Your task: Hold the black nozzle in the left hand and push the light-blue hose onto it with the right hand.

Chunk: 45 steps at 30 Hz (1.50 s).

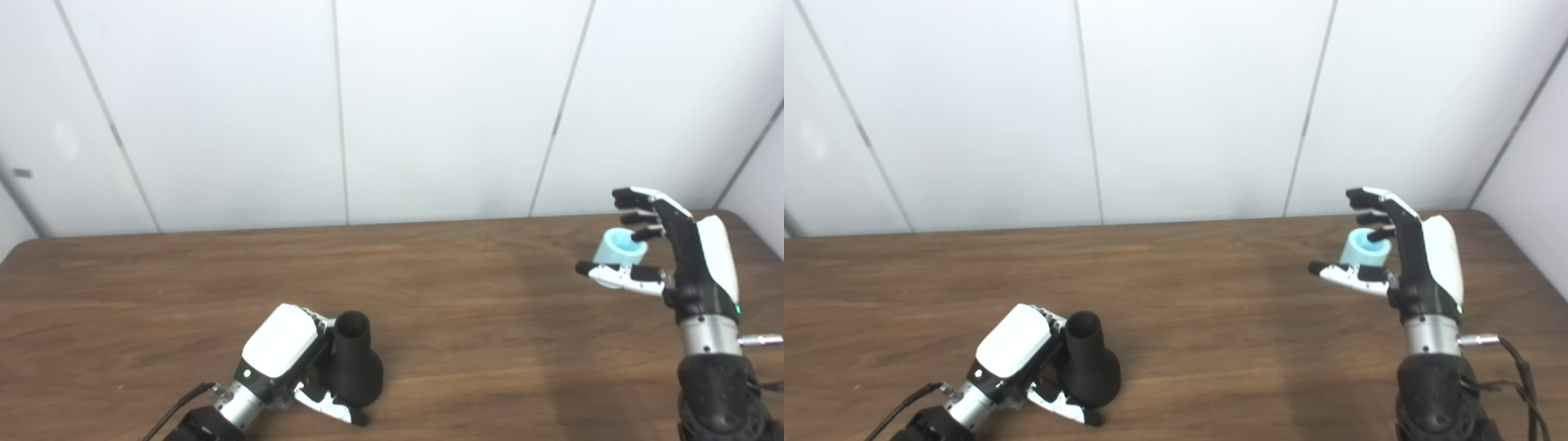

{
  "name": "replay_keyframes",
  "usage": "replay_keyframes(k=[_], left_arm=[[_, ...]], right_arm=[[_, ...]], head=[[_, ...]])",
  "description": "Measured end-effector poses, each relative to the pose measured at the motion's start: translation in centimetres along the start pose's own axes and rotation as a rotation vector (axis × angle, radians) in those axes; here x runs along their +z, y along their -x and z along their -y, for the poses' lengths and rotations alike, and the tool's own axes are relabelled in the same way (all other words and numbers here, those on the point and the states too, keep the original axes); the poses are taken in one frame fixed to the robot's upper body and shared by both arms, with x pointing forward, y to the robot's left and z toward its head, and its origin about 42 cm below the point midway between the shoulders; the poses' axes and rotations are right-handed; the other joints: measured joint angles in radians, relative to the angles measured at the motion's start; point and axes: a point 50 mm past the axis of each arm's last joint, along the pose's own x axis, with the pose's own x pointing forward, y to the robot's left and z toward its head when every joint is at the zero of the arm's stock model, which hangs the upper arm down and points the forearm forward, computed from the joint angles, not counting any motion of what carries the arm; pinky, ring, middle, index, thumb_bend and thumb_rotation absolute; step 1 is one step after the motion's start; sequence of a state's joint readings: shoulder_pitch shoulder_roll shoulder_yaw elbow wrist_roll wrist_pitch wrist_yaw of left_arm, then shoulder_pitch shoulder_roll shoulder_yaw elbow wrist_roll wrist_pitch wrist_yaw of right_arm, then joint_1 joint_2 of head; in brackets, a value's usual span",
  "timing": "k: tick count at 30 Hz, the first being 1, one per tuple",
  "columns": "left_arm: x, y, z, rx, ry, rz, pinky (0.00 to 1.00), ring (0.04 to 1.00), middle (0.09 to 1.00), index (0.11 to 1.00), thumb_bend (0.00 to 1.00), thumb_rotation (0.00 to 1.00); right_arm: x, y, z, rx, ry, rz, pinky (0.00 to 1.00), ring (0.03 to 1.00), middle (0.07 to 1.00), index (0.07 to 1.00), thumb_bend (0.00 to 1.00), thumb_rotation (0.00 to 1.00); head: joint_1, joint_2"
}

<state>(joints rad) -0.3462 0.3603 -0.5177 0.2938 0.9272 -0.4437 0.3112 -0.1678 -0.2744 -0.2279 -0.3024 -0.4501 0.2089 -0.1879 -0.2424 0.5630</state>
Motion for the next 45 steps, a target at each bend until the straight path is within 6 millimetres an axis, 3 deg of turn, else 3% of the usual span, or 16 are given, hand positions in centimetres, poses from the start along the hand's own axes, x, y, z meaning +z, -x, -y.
replay_keyframes(k=[4, 13, 24, 28, 35, 45], left_arm=[[0.3, -0.3, 0.2, -0.002, -0.014, 0.024, 0.07, 0.123, 0.189, 0.481, 0.52, 0.04], [0.6, -0.6, 0.5, 0.0, -0.019, 0.046, 0.08, 0.128, 0.198, 0.481, 0.52, 0.04], [1.1, -1.1, 0.8, 0.005, -0.024, 0.094, 0.09, 0.142, 0.224, 0.482, 0.52, 0.04], [1.2, -1.1, 0.9, 0.011, -0.027, 0.11, 0.1, 0.149, 0.233, 0.483, 0.52, 0.04], [1.2, -1.0, 0.9, 0.01, -0.026, 0.112, 0.08, 0.139, 0.222, 0.482, 0.52, 0.04], [0.8, -0.6, 0.7, 0.0, -0.026, 0.102, 0.08, 0.133, 0.215, 0.482, 0.52, 0.04]], right_arm=[[-2.2, -0.5, -0.1, -0.088, -0.081, -0.026, 0.74, 0.846, 0.87, 0.877, 0.94, 0.3], [-5.2, -1.4, -1.4, -0.132, -0.143, -0.119, 0.91, 0.949, 0.939, 0.949, 0.94, 0.39], [-8.0, -3.0, -4.2, -0.131, -0.167, -0.275, 0.89, 0.934, 0.941, 0.929, 0.94, 0.36], [-9.8, -2.5, -5.2, -0.103, -0.186, -0.346, 0.9, 0.937, 0.947, 0.939, 0.92, 0.33], [-12.2, -1.2, -7.1, -0.067, -0.198, -0.416, 0.8, 0.878, 0.898, 0.929, 0.94, 0.29], [-13.0, -2.8, -8.8, -0.05, -0.203, -0.402, 0.79, 0.863, 0.891, 0.906, 0.95, 0.29]], head=[[-0.011, 0.002], [-0.08, -0.005], [-0.092, -0.003], [-0.094, -0.006], [-0.089, -0.002], [-0.083, 0.008]])
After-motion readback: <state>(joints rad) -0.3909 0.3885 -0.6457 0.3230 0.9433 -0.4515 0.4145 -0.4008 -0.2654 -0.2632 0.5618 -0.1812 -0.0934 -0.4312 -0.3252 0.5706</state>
